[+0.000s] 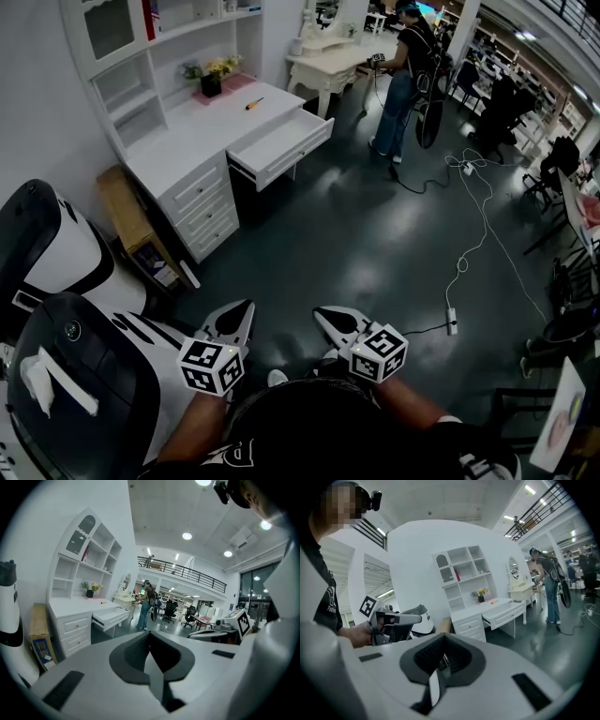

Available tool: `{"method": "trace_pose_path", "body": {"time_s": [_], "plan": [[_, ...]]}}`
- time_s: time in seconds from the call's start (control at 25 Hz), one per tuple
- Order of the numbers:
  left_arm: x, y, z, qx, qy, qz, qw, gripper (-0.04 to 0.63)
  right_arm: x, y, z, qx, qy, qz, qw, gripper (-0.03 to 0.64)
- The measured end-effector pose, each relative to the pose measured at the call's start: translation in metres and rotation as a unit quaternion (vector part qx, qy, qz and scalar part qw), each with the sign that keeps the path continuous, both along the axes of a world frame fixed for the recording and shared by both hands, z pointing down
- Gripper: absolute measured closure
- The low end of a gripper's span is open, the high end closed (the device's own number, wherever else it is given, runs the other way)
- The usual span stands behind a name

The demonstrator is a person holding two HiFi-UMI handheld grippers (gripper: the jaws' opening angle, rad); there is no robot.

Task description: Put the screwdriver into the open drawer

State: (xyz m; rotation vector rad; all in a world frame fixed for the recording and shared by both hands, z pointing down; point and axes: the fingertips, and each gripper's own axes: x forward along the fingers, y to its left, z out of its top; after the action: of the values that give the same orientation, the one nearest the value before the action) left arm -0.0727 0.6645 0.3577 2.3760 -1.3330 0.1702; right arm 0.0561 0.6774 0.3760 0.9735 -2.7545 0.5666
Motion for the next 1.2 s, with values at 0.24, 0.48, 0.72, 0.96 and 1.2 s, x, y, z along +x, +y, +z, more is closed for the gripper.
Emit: {"method": "trace_pose_path", "body": {"time_s": [0.24,0.48,0.72,0.96,1.2], "plan": [[-0.004,0.002,0.007,0.0,-0.028,0.0,0.9996,0.58,-0.015,0.004,0.002,0.009,0.01,-0.022,1.0,0.606],[-0.018,0.008,0.013,-0.007,-0.022,-0.007,0.9997,0.58,-0.023,-0.001,0.01,-0.002,0.019,-0.004,1.0,0.606],[-0.028,0.011,0.019,-0.018,-0.021,-0.013,0.9995,0.58,-0.027,-0.009,0.008,-0.003,0.025,0.007,1.0,0.606],[-0.031,0.006,0.021,-0.02,-0.014,-0.018,0.9995,0.58,-0.032,-0.015,0.007,-0.001,0.031,0.0,1.0,0.607],[-0.023,-0.003,0.031,-0.035,-0.012,-0.013,0.9992,0.58,-0.033,-0.028,0.012,-0.003,0.032,-0.002,0.999,0.606]]}}
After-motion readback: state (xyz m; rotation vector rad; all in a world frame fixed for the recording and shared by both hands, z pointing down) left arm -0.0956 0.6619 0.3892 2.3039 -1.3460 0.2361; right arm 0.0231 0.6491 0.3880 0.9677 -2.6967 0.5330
